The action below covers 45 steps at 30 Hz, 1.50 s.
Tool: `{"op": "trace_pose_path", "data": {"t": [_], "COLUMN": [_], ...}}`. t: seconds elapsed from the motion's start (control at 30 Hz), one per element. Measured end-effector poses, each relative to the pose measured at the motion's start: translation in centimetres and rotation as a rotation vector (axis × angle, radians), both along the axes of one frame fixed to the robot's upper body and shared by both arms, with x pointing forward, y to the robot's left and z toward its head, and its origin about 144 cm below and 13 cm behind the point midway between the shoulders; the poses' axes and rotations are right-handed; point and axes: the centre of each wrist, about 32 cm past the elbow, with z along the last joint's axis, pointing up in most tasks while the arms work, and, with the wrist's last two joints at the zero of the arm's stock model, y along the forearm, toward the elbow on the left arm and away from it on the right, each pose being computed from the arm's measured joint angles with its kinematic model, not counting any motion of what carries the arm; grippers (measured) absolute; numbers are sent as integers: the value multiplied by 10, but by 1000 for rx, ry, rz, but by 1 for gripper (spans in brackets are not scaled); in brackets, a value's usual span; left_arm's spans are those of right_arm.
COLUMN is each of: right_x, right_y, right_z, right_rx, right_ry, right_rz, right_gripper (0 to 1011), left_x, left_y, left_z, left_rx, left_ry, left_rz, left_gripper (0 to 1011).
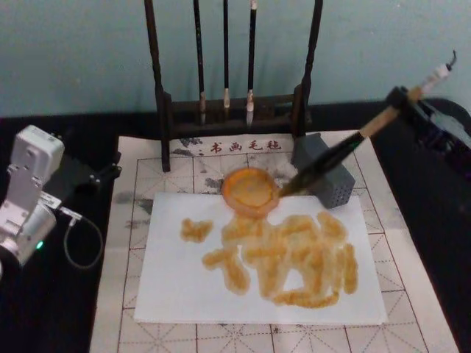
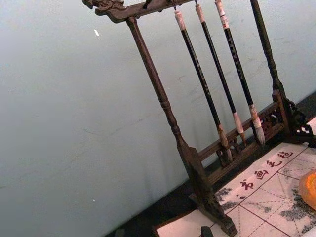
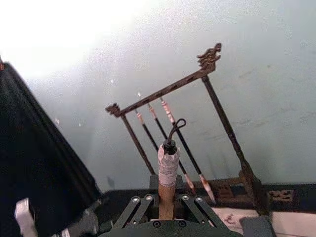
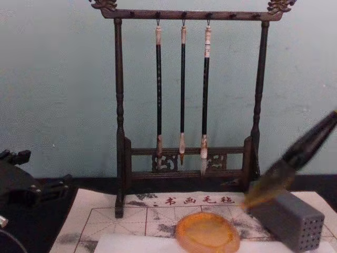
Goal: Pick up the brush from the inkstone, write on the paper, then place the brush back to its original position.
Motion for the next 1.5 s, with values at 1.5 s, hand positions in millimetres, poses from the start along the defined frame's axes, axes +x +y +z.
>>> {"op": "trace_pose_path", "data": {"t": [1.5], "right_x": [115], "right_y": [44], "right_z": [-58], "right_rx": [356], "right_ry": [376], "right_rz": [-103], "right_gripper": [181], "left_x": [0], "left_y": [0], "left_z": [0], "left_rx": [0], "left_ry": [0], "left_rz": [0], "left_gripper": [1001]}}
